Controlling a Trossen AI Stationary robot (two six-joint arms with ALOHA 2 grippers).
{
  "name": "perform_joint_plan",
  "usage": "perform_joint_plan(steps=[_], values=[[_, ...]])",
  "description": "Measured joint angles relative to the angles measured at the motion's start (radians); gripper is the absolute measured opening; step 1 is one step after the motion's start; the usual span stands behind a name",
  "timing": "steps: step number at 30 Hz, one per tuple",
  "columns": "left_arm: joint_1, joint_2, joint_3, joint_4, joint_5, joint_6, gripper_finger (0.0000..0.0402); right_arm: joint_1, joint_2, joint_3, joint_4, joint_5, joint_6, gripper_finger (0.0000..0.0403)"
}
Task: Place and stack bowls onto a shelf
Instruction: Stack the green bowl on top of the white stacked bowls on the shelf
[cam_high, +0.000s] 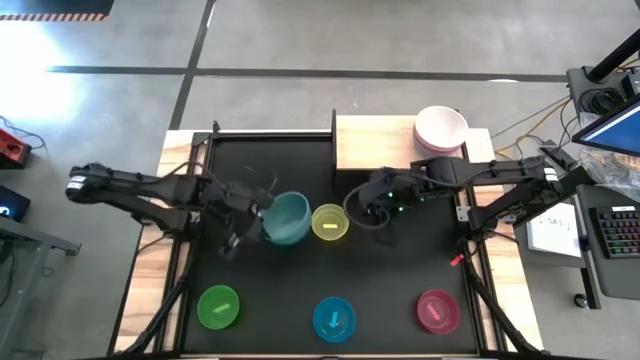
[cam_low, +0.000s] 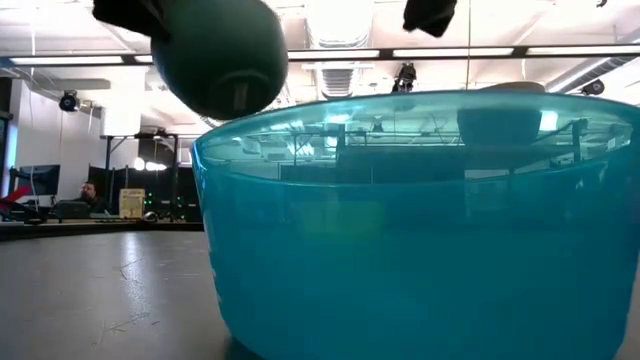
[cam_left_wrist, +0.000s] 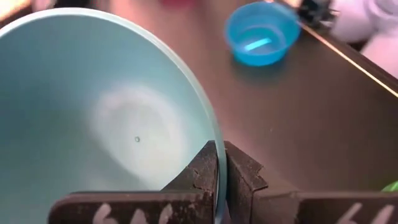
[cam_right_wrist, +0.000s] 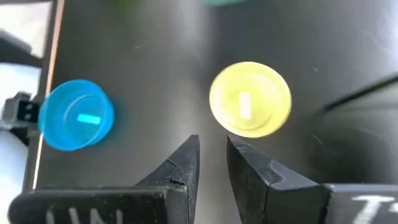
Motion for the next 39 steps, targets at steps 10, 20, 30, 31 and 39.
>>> perform_joint_plan(steps=[10, 20, 30, 31, 39], values=[[-0.100, 0.182, 0.013, 0.120, -0.003, 0.158, 0.0000, 0.146, 0.000, 0.000, 0.049, 0.008, -0.056, 0.0068], [-0.103, 0.417, 0.206, 0.123, 0.091, 0.297, 0.0000, 0.208, 0.008, -0.002, 0.069, 0.008, -0.145, 0.0105], [-0.101, 0.564, 0.375, 0.105, 0.107, 0.424, 0.0000, 0.226, 0.018, -0.002, 0.062, 0.007, -0.445, 0.0127], [-0.101, 0.574, 0.390, 0.104, 0.126, 0.437, 0.0000, 0.226, 0.021, -0.002, 0.061, 0.008, -0.461, 0.0126], [-0.077, 0.644, 0.484, 0.068, 0.172, 0.508, 0.0000, 0.226, 0.046, -0.001, 0.002, -0.046, -0.522, 0.0123]])
